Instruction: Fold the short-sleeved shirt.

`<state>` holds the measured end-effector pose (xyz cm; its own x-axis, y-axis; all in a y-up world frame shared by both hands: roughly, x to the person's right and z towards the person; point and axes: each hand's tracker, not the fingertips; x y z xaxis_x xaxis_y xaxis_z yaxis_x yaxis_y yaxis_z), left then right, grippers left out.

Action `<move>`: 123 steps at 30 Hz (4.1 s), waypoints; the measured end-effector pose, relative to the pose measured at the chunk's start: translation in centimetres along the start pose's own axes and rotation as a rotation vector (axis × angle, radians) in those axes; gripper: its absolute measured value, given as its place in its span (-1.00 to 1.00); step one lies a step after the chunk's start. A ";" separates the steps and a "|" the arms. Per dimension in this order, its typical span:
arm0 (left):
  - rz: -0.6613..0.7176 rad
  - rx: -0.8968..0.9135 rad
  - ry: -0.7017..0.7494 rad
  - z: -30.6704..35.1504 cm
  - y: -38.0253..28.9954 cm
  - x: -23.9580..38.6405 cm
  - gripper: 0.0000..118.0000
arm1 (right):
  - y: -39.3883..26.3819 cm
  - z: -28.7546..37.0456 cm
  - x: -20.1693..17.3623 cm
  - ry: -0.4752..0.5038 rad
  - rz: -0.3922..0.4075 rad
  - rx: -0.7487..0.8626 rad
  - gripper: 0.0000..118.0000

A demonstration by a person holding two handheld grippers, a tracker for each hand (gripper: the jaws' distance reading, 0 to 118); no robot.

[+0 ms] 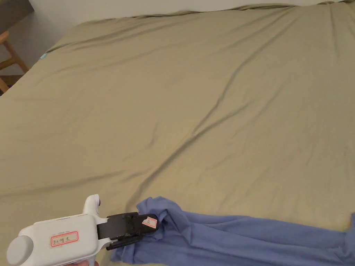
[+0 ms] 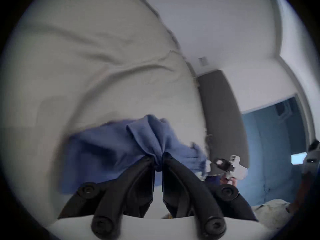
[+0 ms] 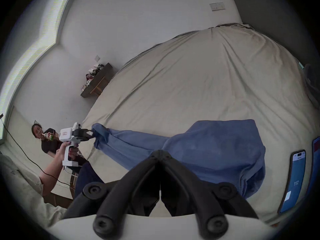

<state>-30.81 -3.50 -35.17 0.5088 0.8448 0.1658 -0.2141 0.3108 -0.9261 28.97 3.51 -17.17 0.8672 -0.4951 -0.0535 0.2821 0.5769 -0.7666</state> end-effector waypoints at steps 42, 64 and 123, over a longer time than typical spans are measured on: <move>-0.169 -0.171 0.062 -12.1 -7.8 5.7 -1.00 | 0.4 2.5 -1.5 0.091 0.004 0.100 -0.96; -0.239 -0.126 0.150 -14.8 -7.7 5.2 1.00 | -0.2 1.9 -1.6 0.091 0.012 0.063 -0.96; -0.367 0.110 0.467 -11.2 -4.1 14.6 0.74 | -0.6 0.5 -1.7 0.061 -0.011 0.003 -0.96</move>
<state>-13.18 2.71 -32.75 0.8729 0.4005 0.2786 -0.0273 0.6103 -0.7917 27.53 4.35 -16.29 0.8375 -0.5400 -0.0837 0.2931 0.5733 -0.7651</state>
